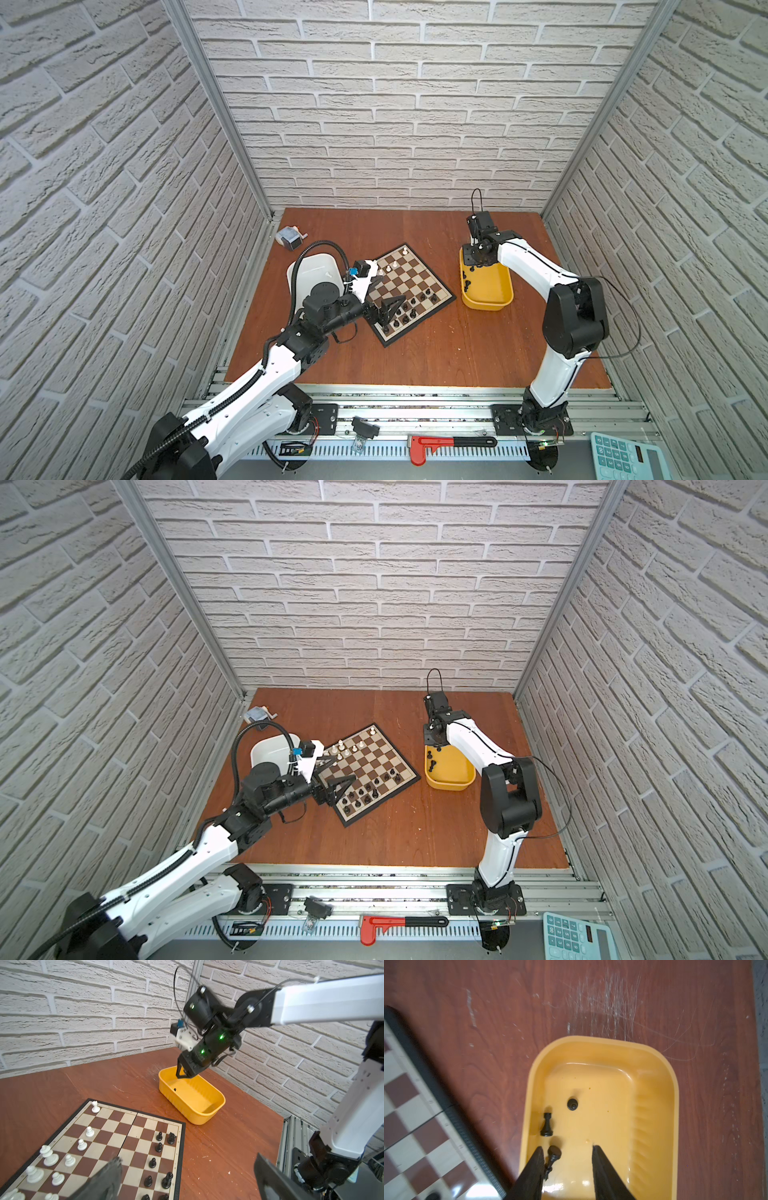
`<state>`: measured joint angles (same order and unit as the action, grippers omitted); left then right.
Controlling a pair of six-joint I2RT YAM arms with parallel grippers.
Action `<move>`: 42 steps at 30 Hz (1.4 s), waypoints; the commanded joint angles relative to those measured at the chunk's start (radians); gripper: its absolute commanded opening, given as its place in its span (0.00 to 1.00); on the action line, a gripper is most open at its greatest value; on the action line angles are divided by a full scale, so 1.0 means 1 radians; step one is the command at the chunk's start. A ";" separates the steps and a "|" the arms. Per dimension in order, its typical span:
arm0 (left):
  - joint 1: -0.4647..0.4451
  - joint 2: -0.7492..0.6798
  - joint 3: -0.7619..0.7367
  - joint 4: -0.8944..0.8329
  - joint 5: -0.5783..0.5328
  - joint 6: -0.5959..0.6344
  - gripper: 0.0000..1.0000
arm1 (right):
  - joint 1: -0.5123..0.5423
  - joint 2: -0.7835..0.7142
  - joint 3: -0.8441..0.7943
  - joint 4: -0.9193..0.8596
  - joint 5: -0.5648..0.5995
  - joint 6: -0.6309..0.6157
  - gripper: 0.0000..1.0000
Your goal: Set up the chess pieces on the board
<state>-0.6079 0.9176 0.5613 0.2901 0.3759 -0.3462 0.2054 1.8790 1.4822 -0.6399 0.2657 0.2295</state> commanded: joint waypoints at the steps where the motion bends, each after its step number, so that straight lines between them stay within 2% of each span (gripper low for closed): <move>1: 0.003 0.080 0.049 0.100 0.030 -0.064 0.98 | -0.027 0.046 -0.007 0.049 0.013 0.002 0.41; 3: -0.002 0.145 0.084 0.113 0.025 -0.085 0.98 | -0.031 0.065 -0.008 0.075 0.011 0.002 0.42; 7: -0.005 0.291 0.196 0.024 0.004 -0.062 0.98 | -0.034 0.092 0.008 0.100 -0.010 0.011 0.42; 10: -0.007 0.346 0.205 0.032 0.024 -0.070 0.99 | -0.038 0.147 0.028 0.102 -0.008 0.011 0.40; 14: -0.006 0.325 0.125 0.130 0.041 -0.094 0.98 | -0.047 0.173 0.042 0.101 -0.012 0.010 0.37; 18: -0.006 0.301 0.115 0.133 0.051 -0.070 0.99 | -0.050 0.201 0.065 0.099 -0.027 0.002 0.35; 25: -0.009 0.301 0.104 0.164 0.074 -0.080 0.98 | -0.050 0.224 0.073 0.099 -0.014 0.000 0.24; 31: -0.008 0.303 0.102 0.173 0.077 -0.086 0.99 | -0.058 0.233 0.082 0.098 -0.009 -0.001 0.22; 42: -0.008 0.299 0.101 0.174 0.074 -0.083 0.98 | -0.063 0.227 0.087 0.097 -0.019 -0.005 0.11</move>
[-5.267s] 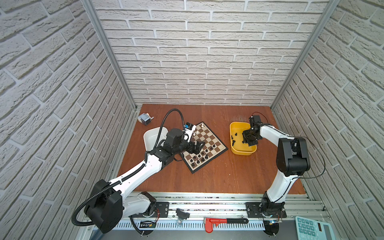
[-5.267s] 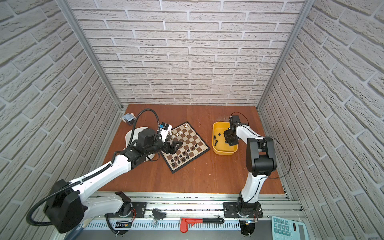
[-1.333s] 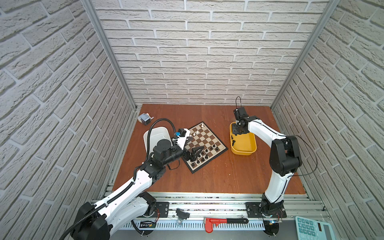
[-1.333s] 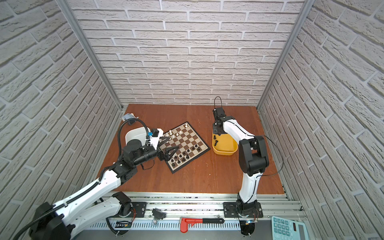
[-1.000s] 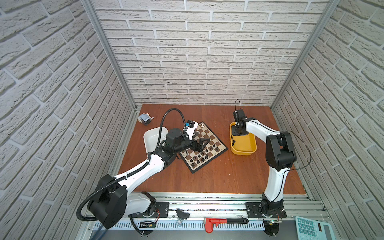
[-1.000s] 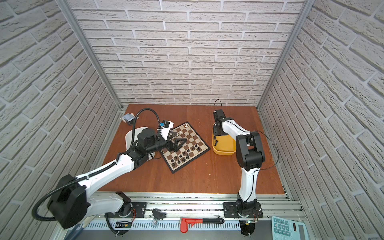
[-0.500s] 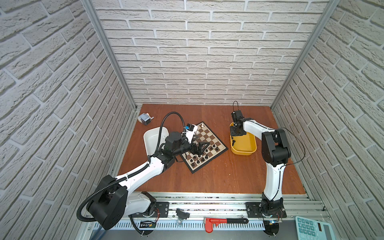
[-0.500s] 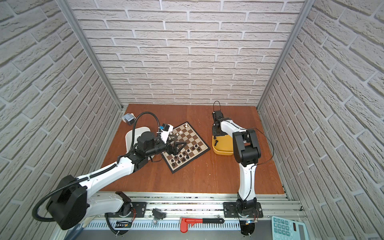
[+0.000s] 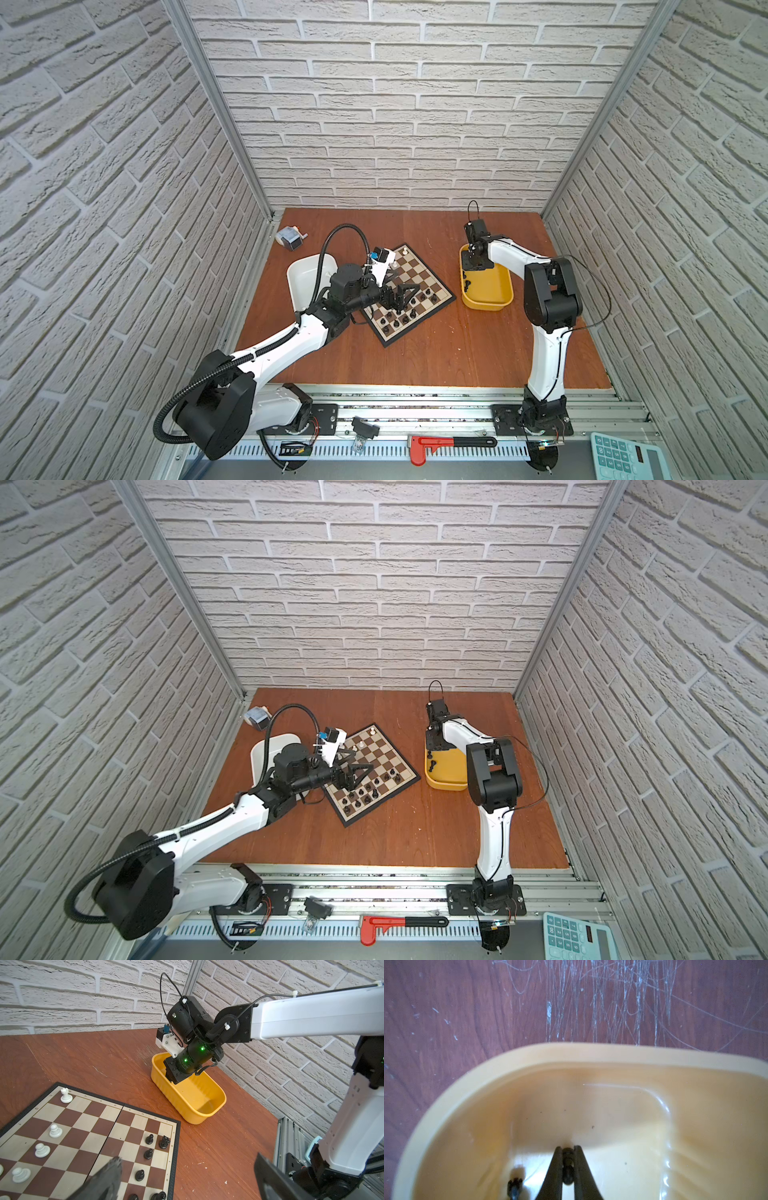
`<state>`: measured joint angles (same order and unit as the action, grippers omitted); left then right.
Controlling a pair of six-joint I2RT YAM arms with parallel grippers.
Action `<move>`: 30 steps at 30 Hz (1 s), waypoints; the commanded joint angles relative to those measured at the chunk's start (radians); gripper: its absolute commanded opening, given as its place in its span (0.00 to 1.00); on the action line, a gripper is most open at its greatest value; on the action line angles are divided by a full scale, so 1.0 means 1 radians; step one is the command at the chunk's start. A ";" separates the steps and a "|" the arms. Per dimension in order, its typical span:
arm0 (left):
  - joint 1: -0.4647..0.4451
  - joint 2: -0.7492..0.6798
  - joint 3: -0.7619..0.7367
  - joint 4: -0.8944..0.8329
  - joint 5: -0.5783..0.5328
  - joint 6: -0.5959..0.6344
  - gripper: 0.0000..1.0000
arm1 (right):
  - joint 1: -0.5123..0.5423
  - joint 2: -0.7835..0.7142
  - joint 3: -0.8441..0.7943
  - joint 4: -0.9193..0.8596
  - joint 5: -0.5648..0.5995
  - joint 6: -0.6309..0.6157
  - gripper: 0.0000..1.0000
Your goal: Set up the chess pieces on the board
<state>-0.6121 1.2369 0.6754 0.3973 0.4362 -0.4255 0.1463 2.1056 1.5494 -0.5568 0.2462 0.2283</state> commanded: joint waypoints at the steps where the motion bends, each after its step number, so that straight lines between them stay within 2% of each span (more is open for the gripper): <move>1: -0.005 -0.022 -0.013 0.066 0.013 -0.003 0.99 | -0.005 -0.002 0.020 0.012 0.000 -0.004 0.10; 6: -0.004 -0.024 -0.013 0.062 0.011 -0.001 0.99 | -0.002 -0.050 0.012 -0.002 -0.013 0.006 0.06; 9: -0.005 -0.026 -0.015 0.059 0.005 -0.005 0.98 | 0.026 -0.164 -0.015 -0.017 -0.009 0.010 0.06; 15: -0.013 -0.085 -0.042 0.023 -0.016 0.002 0.98 | 0.150 -0.356 -0.100 -0.060 -0.028 -0.019 0.06; 18: -0.020 -0.129 -0.057 -0.016 -0.039 0.031 0.99 | 0.219 -0.419 -0.172 -0.040 -0.077 -0.017 0.06; 23: -0.031 -0.143 -0.081 -0.026 -0.069 0.070 0.99 | 0.306 -0.430 -0.262 0.021 -0.133 0.006 0.06; 30: -0.035 -0.116 -0.063 -0.036 -0.048 0.080 0.98 | 0.342 -0.360 -0.290 0.087 -0.156 0.027 0.06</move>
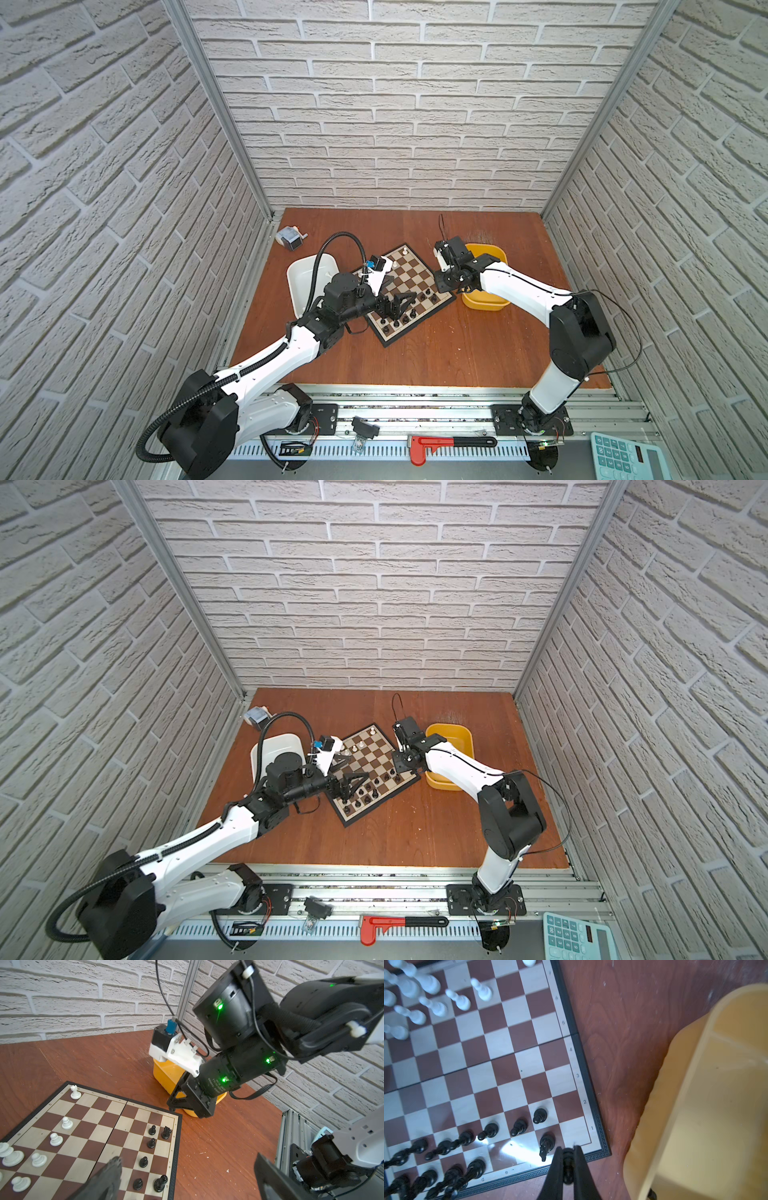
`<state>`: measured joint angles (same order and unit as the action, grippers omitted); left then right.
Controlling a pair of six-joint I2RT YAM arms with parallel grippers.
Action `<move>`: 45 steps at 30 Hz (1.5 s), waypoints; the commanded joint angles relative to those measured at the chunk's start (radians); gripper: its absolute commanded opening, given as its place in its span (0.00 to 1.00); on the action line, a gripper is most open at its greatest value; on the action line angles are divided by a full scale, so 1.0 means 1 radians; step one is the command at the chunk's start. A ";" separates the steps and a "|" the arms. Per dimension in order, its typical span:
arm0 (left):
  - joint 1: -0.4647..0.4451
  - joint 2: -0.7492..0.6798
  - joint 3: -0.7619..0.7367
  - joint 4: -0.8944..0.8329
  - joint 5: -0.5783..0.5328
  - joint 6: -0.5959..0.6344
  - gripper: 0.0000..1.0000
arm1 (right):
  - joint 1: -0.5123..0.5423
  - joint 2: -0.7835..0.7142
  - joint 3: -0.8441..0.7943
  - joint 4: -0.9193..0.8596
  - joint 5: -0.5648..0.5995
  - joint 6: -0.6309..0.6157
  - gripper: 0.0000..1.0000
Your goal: Set up the chess pieces on the board
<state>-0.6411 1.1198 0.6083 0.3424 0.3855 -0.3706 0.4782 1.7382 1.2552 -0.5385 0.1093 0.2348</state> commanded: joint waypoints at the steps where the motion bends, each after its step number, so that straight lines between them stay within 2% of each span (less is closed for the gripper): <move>1: -0.007 0.002 0.004 0.020 0.003 0.028 0.99 | 0.011 0.018 0.006 0.074 -0.023 0.022 0.06; 22: -0.015 0.012 0.009 0.019 0.001 0.036 0.98 | 0.013 0.164 0.064 0.115 0.015 0.023 0.06; 37: -0.016 0.015 0.007 0.026 0.006 0.035 0.98 | 0.011 0.196 0.069 0.121 0.045 0.029 0.07; 42: -0.016 0.016 0.008 0.026 0.006 0.034 0.98 | 0.011 0.202 0.069 0.122 0.041 0.031 0.13; 45: -0.016 0.016 0.009 0.021 0.003 0.036 0.99 | 0.011 0.186 0.062 0.120 0.037 0.035 0.22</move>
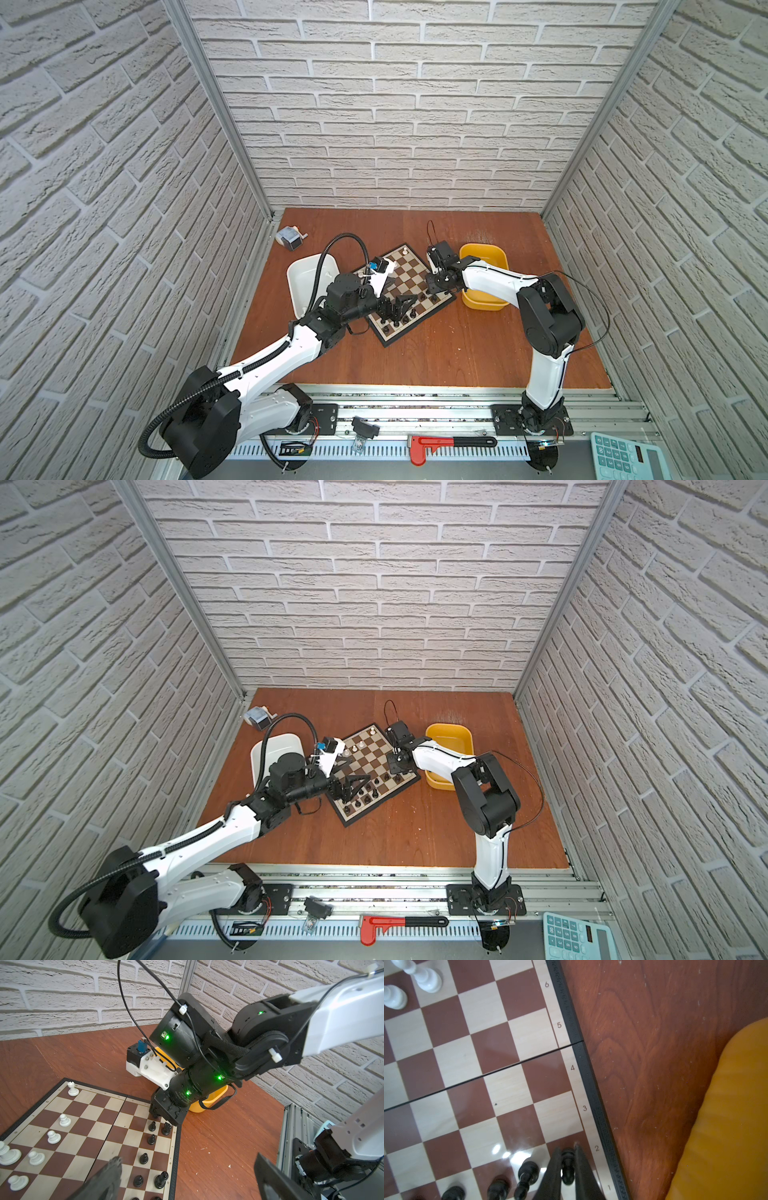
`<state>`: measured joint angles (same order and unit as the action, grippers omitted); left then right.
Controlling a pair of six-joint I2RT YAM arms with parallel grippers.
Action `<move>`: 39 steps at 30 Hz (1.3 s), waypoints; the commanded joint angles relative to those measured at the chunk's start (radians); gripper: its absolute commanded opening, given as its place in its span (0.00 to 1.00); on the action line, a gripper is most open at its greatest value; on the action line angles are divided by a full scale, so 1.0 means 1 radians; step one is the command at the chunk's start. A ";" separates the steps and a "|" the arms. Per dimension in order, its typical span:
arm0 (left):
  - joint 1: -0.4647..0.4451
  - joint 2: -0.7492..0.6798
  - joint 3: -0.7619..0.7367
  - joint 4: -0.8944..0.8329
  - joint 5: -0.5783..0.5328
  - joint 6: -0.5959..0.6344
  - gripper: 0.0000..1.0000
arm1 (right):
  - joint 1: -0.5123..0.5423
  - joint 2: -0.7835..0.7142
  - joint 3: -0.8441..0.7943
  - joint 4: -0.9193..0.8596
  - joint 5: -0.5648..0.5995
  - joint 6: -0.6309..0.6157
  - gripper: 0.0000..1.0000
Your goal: Set up the chess pieces on the board
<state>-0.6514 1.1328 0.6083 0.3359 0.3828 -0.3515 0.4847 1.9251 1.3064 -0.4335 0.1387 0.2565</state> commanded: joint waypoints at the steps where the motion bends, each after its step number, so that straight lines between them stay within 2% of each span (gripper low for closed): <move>1: -0.005 0.004 0.010 0.028 0.004 0.018 0.98 | 0.005 -0.012 0.005 0.022 0.006 0.016 0.24; 7: -0.005 0.003 0.008 0.030 0.000 0.018 0.98 | 0.004 -0.095 0.032 0.019 0.007 0.021 0.35; 11: -0.005 0.002 0.005 0.021 -0.023 0.019 0.99 | -0.023 -0.168 0.073 -0.016 0.041 0.032 0.38; 15: -0.004 -0.016 -0.014 0.032 -0.068 0.014 0.98 | -0.124 -0.230 0.022 -0.043 0.114 0.039 0.36; 19: -0.005 -0.006 -0.002 0.020 -0.061 -0.003 0.99 | -0.243 -0.244 -0.072 -0.035 0.047 0.069 0.34; 27: -0.014 0.057 0.114 -0.114 -0.055 -0.028 0.99 | -0.285 -0.134 -0.109 0.024 0.016 0.102 0.39; 39: -0.045 0.027 0.091 -0.084 -0.124 -0.072 0.99 | -0.305 -0.007 -0.073 0.048 -0.016 0.168 0.37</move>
<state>-0.6888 1.1873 0.7021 0.2199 0.2852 -0.4107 0.1848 1.9064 1.2076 -0.4202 0.1387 0.3943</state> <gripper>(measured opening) 0.985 0.374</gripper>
